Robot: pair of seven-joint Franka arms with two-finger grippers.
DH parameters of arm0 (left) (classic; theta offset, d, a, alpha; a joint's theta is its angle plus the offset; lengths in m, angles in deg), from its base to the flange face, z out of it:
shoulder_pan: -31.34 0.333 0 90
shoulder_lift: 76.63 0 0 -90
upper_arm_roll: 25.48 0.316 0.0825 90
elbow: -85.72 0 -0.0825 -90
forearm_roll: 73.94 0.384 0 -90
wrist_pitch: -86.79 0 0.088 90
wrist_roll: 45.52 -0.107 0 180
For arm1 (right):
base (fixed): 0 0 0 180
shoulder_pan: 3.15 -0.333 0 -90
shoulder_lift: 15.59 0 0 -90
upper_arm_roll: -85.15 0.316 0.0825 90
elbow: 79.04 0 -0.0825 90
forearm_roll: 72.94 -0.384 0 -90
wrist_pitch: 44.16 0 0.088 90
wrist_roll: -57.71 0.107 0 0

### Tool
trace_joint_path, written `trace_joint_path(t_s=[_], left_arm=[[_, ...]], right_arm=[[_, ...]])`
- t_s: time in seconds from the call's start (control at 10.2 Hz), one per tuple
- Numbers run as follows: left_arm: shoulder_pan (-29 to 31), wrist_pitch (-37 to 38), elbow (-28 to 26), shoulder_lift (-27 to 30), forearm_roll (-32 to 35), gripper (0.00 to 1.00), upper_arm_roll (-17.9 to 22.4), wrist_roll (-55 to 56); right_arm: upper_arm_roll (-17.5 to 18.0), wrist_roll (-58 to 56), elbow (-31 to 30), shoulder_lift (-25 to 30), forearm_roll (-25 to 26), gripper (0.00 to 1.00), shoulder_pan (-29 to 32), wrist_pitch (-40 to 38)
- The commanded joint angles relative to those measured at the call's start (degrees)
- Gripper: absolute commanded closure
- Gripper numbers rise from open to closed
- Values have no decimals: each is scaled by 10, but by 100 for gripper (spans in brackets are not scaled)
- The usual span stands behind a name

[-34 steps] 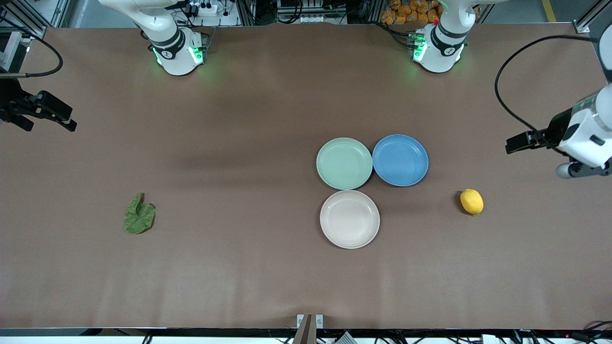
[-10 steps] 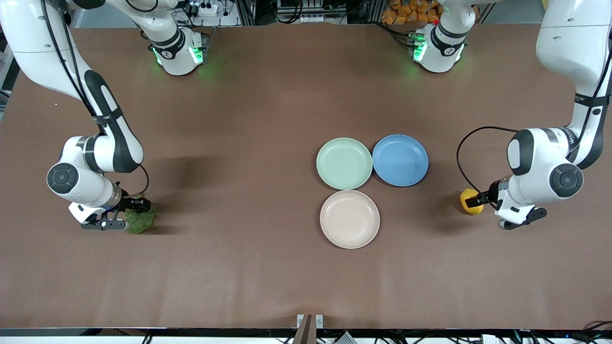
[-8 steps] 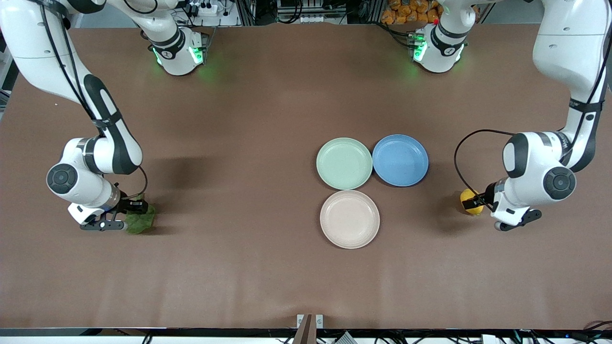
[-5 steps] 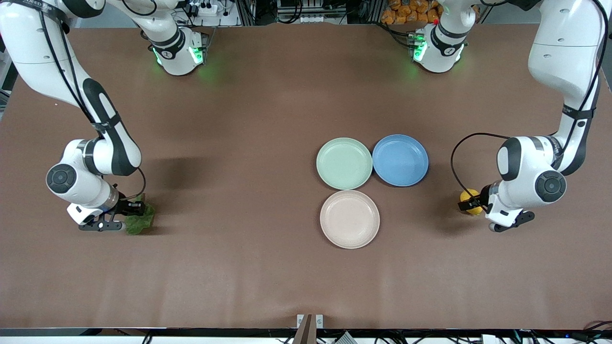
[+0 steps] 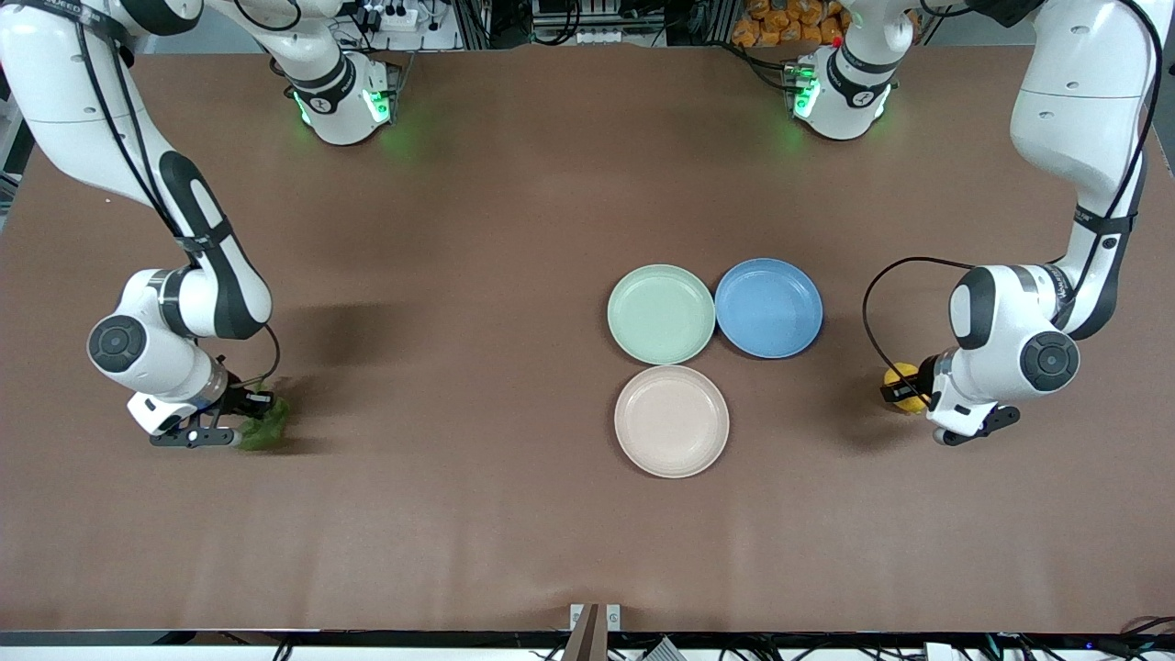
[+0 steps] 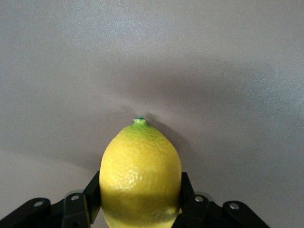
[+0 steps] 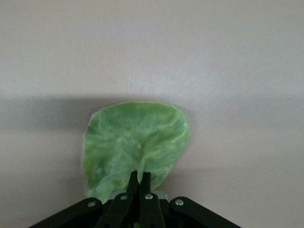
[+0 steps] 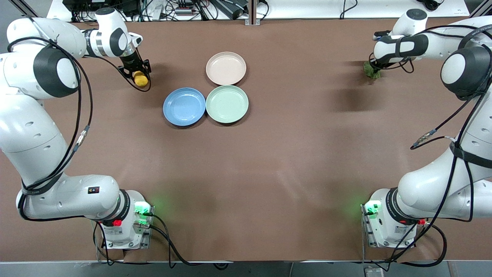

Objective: Place lemon and lettuce in plates
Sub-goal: 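Close the right gripper on the lettuce while the left gripper grasps the lemon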

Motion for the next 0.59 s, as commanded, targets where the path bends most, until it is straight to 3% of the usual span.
trace_joint_path(t_s=[0.0,0.1,0.2,0.49], left_arm=[[-8,-7,1,7,-1,100,0,5],[-15,-6,6,12,-1,100,-2,8],[-19,-6,17,18,-1,100,-6,11],[-28,-5,54,25,-6,100,-34,12]], right_arm=[[-7,29,54,39,-24,100,-44,-111],[-30,40,92,39,-43,100,-76,-163],[-30,41,119,42,-74,100,-82,-191],[-25,62,122,93,-82,100,-93,-235]])
